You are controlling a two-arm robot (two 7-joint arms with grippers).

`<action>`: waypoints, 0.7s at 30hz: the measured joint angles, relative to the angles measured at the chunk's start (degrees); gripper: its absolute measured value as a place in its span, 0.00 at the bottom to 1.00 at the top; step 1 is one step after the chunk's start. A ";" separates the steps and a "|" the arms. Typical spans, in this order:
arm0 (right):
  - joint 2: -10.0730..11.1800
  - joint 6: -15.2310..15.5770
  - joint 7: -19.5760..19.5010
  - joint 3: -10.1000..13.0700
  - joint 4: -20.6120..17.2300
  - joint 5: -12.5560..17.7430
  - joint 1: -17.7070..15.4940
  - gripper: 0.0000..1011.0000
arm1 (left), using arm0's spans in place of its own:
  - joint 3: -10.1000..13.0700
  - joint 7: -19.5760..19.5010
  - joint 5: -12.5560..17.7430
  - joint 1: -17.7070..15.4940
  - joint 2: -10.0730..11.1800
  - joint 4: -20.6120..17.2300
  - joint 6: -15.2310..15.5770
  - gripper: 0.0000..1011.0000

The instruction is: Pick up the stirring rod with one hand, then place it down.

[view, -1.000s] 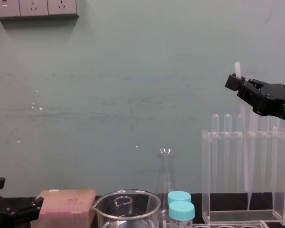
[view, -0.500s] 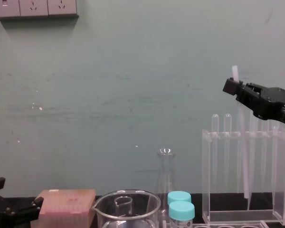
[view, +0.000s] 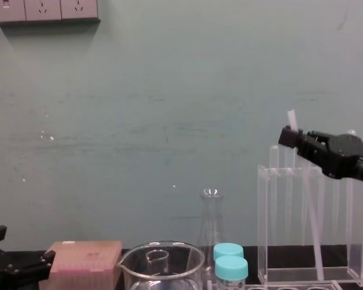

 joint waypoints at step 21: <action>-1.96 -0.48 4.35 -3.90 10.40 -1.78 4.57 0.07 | 0.00 0.00 0.00 0.00 0.00 0.00 0.00 0.99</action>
